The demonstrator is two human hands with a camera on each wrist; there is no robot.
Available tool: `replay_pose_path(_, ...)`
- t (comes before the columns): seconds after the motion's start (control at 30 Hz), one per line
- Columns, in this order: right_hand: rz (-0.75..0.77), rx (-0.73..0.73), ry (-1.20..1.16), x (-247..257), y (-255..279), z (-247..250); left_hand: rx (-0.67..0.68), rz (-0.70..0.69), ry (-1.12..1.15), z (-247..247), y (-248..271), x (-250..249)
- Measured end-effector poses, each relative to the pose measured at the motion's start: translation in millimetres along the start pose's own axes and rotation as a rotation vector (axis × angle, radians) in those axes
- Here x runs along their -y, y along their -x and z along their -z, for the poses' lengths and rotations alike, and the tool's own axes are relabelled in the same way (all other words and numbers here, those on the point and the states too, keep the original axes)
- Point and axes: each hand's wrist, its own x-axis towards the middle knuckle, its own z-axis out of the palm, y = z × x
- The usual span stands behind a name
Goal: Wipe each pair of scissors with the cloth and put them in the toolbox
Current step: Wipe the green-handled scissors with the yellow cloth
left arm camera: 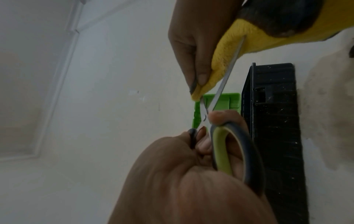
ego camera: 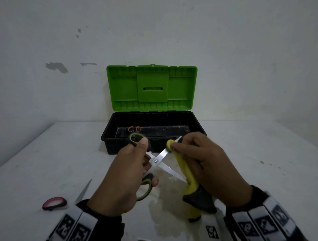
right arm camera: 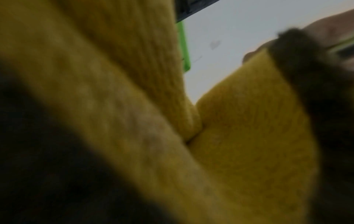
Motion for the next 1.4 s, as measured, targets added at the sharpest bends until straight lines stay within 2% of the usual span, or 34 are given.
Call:
replay_pose_path(0.1,-0.049,-0.101,0.004,-4,-3,4,0.004,0.003,-0.022,-1,0,1)
replay_pose_path(0.23,0.023,0.038,-0.003,18,3,-6,0.007,-0.007,-0.026,1,-2,0)
replay_pose_path(0.33,0.010,0.021,-0.024,8,6,-4,0.009,0.008,-0.047,3,0,2)
replay_pose_path(0.5,-0.148,-0.072,-0.095,-21,9,2,0.019,0.010,-0.147,10,5,11)
replay_pose_path(0.67,-0.379,0.033,-0.069,-52,10,8,0.073,0.034,-0.205,17,6,15)
replay_pose_path(0.8,-0.489,0.055,-0.077,-50,-6,11,0.103,0.079,-0.257,15,6,18)
replay_pose_path(1.0,-0.406,0.090,-0.159,-23,-33,0,0.147,0.095,-0.286,6,4,21)
replay_pose_path(1.23,-0.334,0.171,-0.305,8,-32,1,0.086,0.091,-0.332,6,-3,22)
replay_pose_path(1.4,-0.173,0.403,-0.429,17,-11,19,0.090,0.075,-0.282,12,-5,17)
